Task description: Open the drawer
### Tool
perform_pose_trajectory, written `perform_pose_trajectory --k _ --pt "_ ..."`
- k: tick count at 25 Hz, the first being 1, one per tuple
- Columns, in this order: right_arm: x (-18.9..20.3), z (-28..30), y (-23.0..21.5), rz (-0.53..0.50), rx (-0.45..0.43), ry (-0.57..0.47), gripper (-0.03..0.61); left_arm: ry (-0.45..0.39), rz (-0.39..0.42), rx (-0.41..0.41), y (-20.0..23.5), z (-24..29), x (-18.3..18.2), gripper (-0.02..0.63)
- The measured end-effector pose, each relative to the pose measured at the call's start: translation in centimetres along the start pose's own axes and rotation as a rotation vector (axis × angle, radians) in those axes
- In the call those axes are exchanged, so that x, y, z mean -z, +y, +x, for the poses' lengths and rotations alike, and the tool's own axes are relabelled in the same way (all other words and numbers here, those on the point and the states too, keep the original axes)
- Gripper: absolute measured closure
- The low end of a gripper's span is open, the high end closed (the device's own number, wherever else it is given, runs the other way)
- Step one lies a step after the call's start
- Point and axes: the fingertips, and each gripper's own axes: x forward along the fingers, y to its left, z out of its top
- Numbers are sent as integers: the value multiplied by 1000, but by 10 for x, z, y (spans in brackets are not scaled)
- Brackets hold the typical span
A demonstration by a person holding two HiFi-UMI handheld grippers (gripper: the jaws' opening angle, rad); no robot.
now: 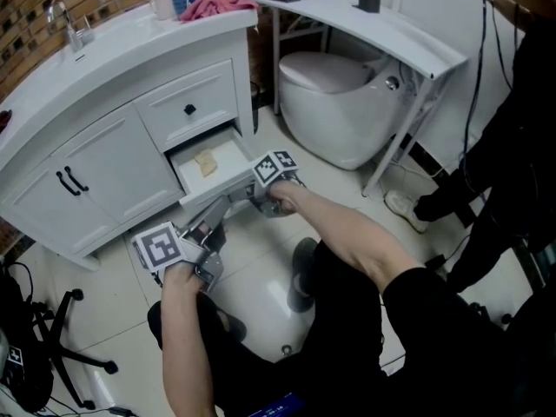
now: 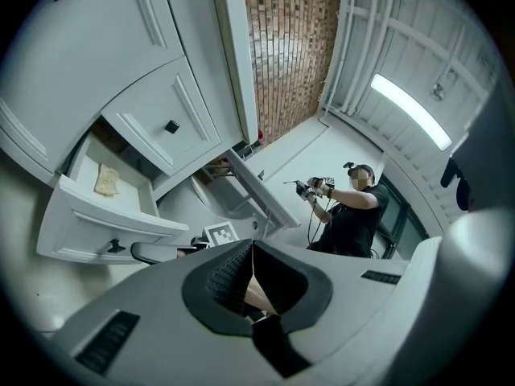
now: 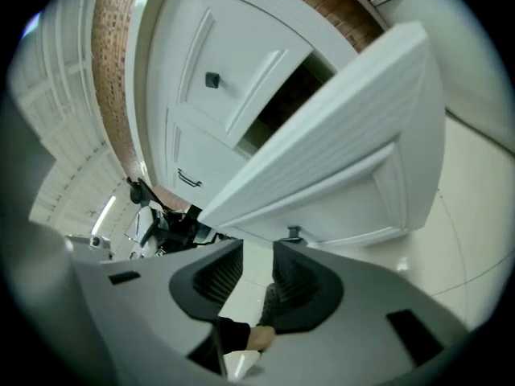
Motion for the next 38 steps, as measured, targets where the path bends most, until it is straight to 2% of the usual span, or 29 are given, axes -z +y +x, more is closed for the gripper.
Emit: perform_pose_trajectory --k 6,8,15,21,24,30,38 --pt "10 -25 75 -73 -191 -77 460 -14 -39 1 -7 -7 14 623" --pt "15 -34 101 -93 -256 -105 460 -20 -11 5 -14 -12 14 623" --pt "38 -69 156 -155 -347 -165 460 -25 -35 18 -29 -23 29 623" --pt "70 -96 187 -165 -385 -207 460 -17 -24 56 -49 -28 45 623" --pt "81 -110 190 -165 -377 -253 459 -1 -15 62 -56 -33 56 623" --pt "101 -123 197 -149 -372 -304 459 37 51 41 -62 -52 67 623" --pt "106 -136 205 -177 -385 -350 460 9 59 72 -70 -62 68 623"
